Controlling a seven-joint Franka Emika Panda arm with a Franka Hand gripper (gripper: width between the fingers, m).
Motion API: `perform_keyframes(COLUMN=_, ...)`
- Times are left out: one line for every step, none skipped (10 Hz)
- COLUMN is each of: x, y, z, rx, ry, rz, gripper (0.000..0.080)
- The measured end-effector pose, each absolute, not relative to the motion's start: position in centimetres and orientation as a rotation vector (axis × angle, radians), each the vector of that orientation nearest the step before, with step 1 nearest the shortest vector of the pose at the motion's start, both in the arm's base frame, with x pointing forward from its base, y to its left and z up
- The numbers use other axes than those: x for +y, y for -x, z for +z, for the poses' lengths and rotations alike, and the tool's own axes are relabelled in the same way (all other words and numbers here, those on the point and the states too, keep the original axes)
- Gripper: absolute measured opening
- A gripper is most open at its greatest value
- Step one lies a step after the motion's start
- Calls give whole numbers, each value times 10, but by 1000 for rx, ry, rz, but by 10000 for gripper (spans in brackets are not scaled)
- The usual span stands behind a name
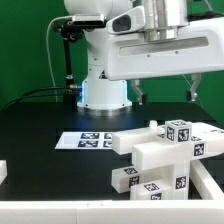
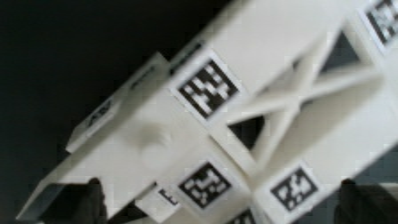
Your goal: Assemble chair
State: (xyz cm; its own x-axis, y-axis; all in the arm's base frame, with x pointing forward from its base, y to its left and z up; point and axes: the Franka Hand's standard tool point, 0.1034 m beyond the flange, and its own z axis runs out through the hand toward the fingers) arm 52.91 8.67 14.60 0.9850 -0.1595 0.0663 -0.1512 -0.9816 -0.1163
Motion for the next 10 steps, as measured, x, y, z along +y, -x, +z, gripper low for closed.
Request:
perform_keyframes(x=89, y=-516, z=145, rx=173, ry=3025, rz=-81, gripper=649)
perform_keyframes(x=90, y=-510, z=143, rx=162, ry=3026, rz=-70, gripper=649)
perform_keyframes(x=89, y=-510, z=143, rx=138, ry=3028, rz=-70, gripper=649)
perform_keyframes(x=89, y=-510, z=142, rx=138, ry=3028, rz=-70, gripper=649)
perform_keyframes(x=89, y=-510, z=142, rx=138, ry=3028, rz=-69, gripper=649)
perform_keyframes(x=89, y=-509, z=140, rx=138, ry=3030, rz=-65, gripper=649)
perform_keyframes(x=90, y=-501, z=132, rx=108, ry=3052, rz=-73, gripper=649)
perform_keyframes(x=94, y=-481, z=120, rx=71, ry=3073, rz=-32, gripper=649)
perform_keyframes(x=101, y=-457, z=103, rx=37, ry=3104, rz=4, gripper=649)
perform_keyframes(x=104, y=-442, z=88, rx=30, ry=3116, rz=-4, gripper=649)
